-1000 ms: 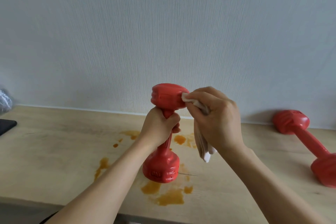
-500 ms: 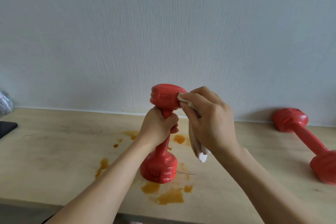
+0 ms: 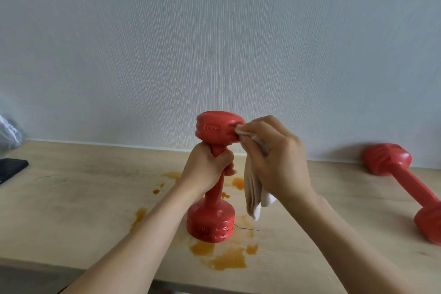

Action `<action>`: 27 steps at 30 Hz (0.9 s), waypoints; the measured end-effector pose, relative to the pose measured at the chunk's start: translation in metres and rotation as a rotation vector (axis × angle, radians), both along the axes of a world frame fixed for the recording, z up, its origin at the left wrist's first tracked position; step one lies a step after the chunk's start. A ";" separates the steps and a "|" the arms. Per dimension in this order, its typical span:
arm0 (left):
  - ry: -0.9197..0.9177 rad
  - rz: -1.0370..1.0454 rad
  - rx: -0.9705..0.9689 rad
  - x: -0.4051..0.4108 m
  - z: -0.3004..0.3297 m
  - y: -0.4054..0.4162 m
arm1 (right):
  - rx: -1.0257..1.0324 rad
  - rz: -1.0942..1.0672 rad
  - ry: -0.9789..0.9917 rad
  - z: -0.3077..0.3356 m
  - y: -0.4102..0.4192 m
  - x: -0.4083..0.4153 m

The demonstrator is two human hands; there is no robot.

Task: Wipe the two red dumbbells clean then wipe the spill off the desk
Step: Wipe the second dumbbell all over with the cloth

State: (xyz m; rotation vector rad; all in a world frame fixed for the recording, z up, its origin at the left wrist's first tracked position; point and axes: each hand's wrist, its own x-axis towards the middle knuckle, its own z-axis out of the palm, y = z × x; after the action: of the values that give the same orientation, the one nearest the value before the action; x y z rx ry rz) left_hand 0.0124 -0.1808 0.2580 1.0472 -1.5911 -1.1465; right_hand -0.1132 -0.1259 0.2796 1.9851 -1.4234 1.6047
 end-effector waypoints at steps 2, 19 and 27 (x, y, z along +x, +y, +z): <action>-0.004 0.012 -0.023 0.000 0.002 0.002 | -0.076 -0.036 0.135 -0.001 0.003 0.009; 0.031 -0.073 -0.012 0.002 -0.004 -0.005 | 0.027 0.033 -0.079 -0.010 -0.002 -0.010; 0.138 -0.178 0.035 0.009 -0.001 0.002 | 0.142 0.069 -0.284 -0.016 -0.005 -0.009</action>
State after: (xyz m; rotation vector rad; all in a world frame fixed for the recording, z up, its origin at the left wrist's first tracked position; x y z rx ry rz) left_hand 0.0215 -0.1784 0.2566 0.8420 -1.5832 -1.3405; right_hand -0.1219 -0.1305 0.2633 1.9607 -1.6260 1.9300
